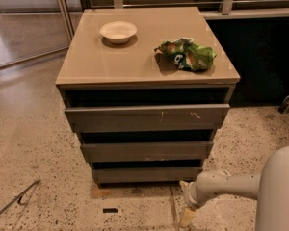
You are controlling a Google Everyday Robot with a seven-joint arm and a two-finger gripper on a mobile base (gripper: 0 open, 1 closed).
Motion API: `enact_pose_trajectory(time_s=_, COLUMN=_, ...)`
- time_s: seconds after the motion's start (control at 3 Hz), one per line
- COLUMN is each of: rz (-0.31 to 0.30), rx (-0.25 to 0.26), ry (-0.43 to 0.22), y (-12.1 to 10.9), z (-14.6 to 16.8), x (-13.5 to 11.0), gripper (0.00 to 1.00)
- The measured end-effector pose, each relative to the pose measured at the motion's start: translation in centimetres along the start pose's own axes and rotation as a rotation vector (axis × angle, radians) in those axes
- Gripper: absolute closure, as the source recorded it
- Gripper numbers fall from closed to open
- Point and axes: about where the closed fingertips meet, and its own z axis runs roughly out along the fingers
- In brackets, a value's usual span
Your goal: Open bottom drawer
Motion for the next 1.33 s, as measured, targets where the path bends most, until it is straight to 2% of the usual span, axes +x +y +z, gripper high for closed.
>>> enact_pose_trajectory(time_s=0.33, rz=-0.003, rx=0.045, ry=0.006, y=-0.4, z=0.4, x=0.9, gripper=0.0)
enact_pose_trajectory(time_s=0.67, rz=0.0, rx=0.093, ry=-0.039, y=-1.3, z=2.1, x=1.8, gripper=0.0)
enact_pose_trajectory(time_s=1.0, rz=-0.024, rx=0.124, ry=-0.102, y=-3.3, z=4.3, x=1.8, gripper=0.0)
enact_pose_trajectory(time_s=1.33, rz=-0.043, rx=0.131, ry=-0.175, y=-5.7, z=6.3, x=1.3, gripper=0.0)
